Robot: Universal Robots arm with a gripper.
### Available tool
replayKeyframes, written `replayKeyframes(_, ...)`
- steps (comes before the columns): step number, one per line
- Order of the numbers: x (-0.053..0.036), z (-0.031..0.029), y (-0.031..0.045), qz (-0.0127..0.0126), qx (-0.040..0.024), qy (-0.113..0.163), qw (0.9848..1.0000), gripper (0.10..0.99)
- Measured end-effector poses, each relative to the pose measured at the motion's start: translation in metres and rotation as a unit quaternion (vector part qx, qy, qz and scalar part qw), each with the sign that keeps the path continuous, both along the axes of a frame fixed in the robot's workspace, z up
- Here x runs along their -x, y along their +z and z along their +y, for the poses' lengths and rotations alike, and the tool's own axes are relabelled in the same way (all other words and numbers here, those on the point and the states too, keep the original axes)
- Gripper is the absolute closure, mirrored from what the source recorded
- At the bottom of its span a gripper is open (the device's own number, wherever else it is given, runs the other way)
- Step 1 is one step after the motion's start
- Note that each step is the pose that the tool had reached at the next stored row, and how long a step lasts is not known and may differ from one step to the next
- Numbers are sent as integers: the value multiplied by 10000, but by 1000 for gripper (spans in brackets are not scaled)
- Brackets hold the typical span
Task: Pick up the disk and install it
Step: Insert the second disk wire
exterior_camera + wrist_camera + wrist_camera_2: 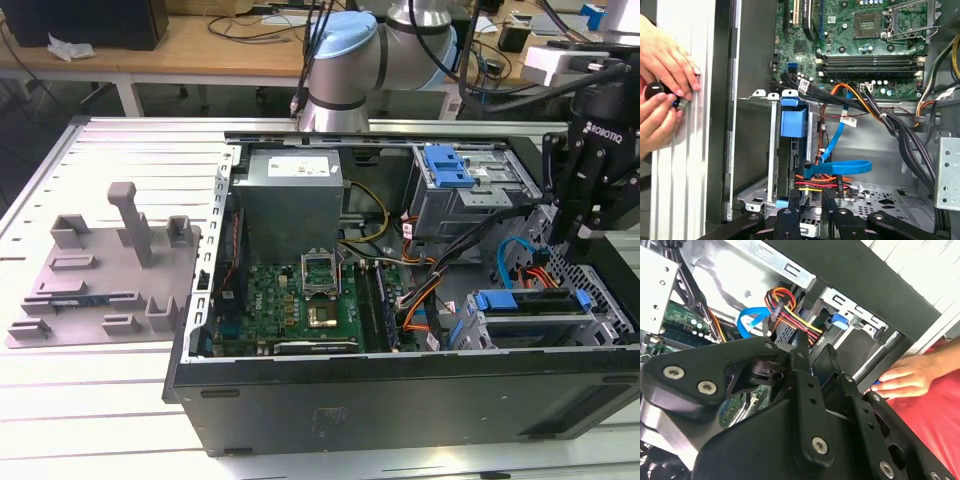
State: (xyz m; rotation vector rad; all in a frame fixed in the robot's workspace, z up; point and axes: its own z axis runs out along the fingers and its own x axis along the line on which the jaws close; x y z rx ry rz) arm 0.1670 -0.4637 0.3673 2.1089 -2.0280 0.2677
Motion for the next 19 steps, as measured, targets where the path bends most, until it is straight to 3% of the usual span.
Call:
replayKeyframes(2, 78, 6, -1, 0, 21, 0, 10000, 769)
replayKeyframes(6, 124, 6, -2, 0, 54, -20, 10000, 769)
replayKeyframes(12, 154, 7, -45, 1, 207, -312, 9993, 769)
replayKeyframes(19, 188, 14, -48, -3, 222, -362, 9991, 769)
